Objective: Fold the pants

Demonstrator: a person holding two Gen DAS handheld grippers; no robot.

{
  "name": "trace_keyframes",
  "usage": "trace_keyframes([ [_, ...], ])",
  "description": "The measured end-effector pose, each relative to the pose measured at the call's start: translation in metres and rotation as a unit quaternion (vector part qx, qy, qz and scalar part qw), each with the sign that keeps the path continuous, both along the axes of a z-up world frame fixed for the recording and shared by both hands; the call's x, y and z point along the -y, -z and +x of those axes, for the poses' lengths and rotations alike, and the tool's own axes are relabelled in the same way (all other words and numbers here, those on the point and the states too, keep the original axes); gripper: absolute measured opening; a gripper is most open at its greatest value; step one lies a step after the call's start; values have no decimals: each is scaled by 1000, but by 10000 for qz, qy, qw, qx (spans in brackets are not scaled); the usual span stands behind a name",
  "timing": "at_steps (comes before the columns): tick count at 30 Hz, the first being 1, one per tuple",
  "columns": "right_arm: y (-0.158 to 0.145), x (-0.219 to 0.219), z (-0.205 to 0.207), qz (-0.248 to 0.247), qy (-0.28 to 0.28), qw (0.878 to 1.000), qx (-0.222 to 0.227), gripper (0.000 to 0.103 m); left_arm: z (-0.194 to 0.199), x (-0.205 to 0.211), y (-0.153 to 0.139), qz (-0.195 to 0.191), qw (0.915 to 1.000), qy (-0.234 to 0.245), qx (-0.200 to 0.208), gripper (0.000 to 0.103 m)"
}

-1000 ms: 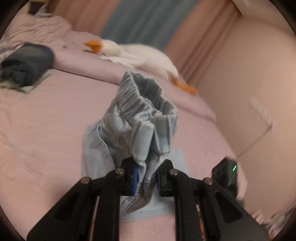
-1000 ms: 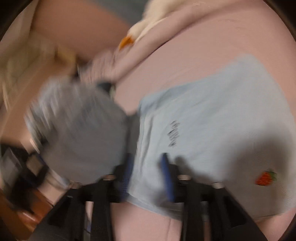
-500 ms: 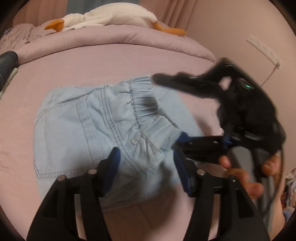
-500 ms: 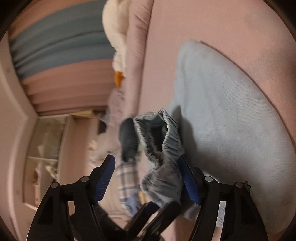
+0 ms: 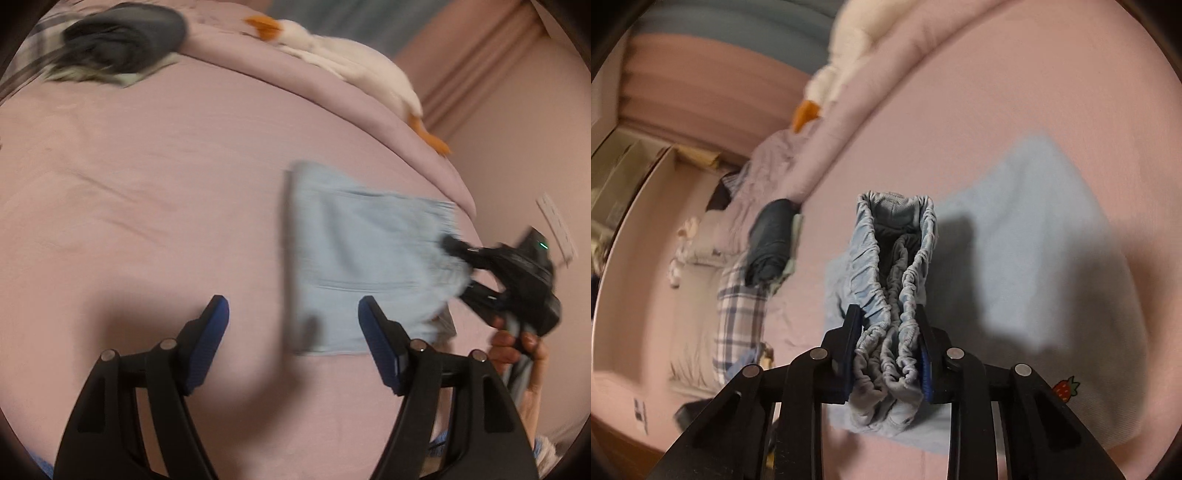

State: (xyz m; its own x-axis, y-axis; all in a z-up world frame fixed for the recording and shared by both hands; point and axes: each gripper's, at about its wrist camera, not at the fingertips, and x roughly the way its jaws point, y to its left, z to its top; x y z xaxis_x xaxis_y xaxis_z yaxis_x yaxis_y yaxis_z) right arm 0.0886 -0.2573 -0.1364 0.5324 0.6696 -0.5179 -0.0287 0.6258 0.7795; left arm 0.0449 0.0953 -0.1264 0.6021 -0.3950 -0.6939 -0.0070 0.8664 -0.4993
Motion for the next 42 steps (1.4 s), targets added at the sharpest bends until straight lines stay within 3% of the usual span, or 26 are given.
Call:
trace_keyframes([
  [3,-20,23,-3,61,121,9994,305,28,-3,-8,0,-30,10000,-55,45,72],
  [6,-22,50,-8,-59,346,9987,381,28,4,-4,4,-70,10000,-22,8,72],
  [11,25,76,-10,-251,730,9965,-312,28,17,5,7,-147,9997,180,-116,72],
  [17,53,86,-7,243,722,9956,-551,29,42,29,-4,4,9987,511,16,72],
  [20,57,96,-9,683,707,9933,-610,35,57,39,-12,-117,9980,609,77,72],
  [24,50,116,-24,699,975,9913,-539,48,74,56,-19,-33,9967,801,121,72],
  [28,18,119,-48,-246,1309,9910,162,50,103,77,-21,12,9933,1133,219,67],
  [30,-4,102,-57,-878,1205,9863,708,50,116,86,-18,128,9925,1204,194,48],
  [31,-13,88,-59,-1196,1069,9827,927,49,126,93,-16,253,9915,1263,190,43],
  [33,-28,58,-59,-1776,736,9729,1282,36,138,102,-15,434,9899,1332,224,28],
  [35,-35,29,-58,-2188,367,9628,1542,33,152,108,-11,644,9891,1310,200,18],
  [38,-30,-5,-51,-2622,-132,9510,1632,27,170,111,-5,807,9877,1332,173,18],
  [42,-6,-21,-39,-3010,-447,9442,1258,26,189,113,16,1023,9852,1367,-128,11],
])
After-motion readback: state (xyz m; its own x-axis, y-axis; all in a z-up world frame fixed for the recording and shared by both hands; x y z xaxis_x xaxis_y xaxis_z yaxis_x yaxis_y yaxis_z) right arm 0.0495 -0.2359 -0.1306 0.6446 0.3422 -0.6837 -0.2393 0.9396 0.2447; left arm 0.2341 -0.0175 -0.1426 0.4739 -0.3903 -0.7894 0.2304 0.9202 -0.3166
